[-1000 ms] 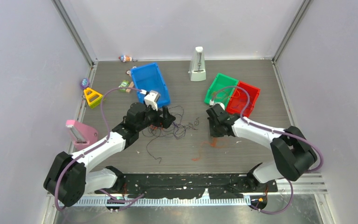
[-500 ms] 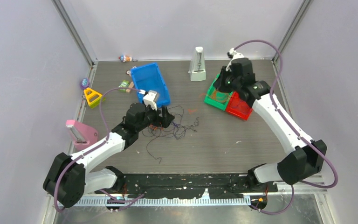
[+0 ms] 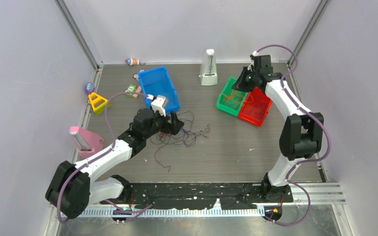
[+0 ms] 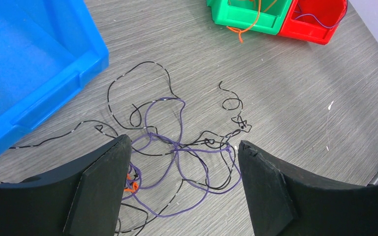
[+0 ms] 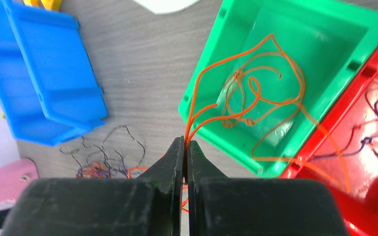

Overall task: Untangle the cables
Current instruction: Place the cable in the bin.

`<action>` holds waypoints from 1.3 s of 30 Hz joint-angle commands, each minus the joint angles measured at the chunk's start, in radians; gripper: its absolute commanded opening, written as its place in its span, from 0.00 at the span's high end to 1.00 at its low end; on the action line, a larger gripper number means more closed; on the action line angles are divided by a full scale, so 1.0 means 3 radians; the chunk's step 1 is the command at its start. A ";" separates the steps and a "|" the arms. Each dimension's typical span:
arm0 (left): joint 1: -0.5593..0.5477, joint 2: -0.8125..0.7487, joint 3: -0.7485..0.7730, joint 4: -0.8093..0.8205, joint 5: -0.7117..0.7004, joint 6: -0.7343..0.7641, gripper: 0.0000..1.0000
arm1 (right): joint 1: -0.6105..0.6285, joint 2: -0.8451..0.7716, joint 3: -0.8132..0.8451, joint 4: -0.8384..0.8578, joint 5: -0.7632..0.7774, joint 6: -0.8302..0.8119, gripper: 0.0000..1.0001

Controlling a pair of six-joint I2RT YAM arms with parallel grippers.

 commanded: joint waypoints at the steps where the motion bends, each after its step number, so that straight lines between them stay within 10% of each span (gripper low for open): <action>1: 0.0001 -0.0067 -0.0003 0.0179 -0.0041 0.0062 0.21 | -0.0248 0.0258 0.0362 0.0256 -0.0406 0.0202 0.95; 39: 0.0002 -0.0059 0.0006 0.0143 -0.0056 0.0103 0.21 | -0.0917 0.0668 0.0824 -0.0085 -0.0062 -0.0191 0.95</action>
